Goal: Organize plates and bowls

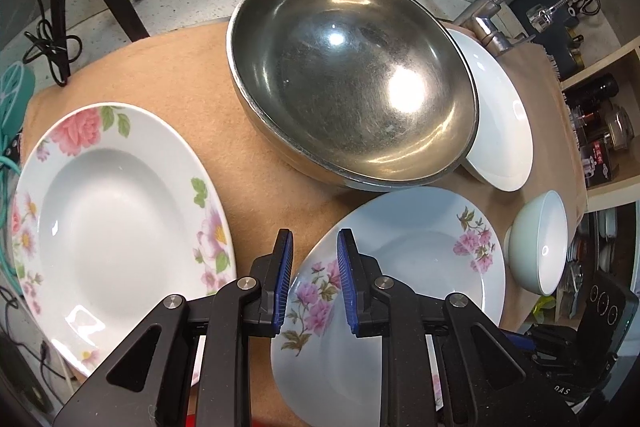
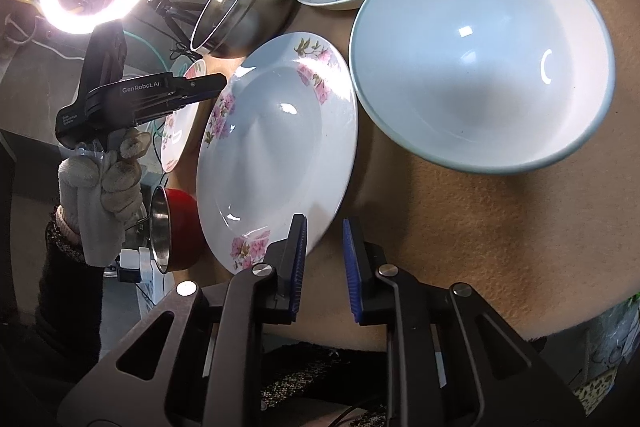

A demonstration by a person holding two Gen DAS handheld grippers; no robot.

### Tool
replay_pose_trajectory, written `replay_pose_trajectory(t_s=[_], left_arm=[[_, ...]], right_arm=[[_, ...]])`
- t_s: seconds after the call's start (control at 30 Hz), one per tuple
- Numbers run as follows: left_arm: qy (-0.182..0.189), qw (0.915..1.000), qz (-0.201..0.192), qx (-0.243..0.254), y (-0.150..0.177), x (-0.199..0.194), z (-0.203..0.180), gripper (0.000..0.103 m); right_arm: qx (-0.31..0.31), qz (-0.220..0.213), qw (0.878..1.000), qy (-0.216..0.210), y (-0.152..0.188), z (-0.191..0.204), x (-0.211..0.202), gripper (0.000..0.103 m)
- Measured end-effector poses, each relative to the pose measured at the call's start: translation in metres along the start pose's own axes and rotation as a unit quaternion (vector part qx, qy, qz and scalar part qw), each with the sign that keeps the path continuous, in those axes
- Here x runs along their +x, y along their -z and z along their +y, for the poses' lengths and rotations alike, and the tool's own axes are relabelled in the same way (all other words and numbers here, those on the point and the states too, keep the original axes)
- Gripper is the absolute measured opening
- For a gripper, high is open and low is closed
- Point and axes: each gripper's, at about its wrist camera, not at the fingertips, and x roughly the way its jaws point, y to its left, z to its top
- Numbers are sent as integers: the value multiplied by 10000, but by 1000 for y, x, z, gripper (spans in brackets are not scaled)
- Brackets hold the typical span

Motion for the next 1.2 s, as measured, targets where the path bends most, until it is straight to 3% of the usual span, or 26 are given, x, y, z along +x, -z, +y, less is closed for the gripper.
replay_pose_trajectory(t_s=[0.8, 1.2], left_arm=[[113, 9998, 163, 62, -7, 9, -2, 18], [-53, 9995, 159, 258, -5, 9, -9, 17]], right_arm=[[108, 109, 9998, -151, 1, -2, 4, 13], [118, 107, 9997, -192, 2, -4, 3, 13]])
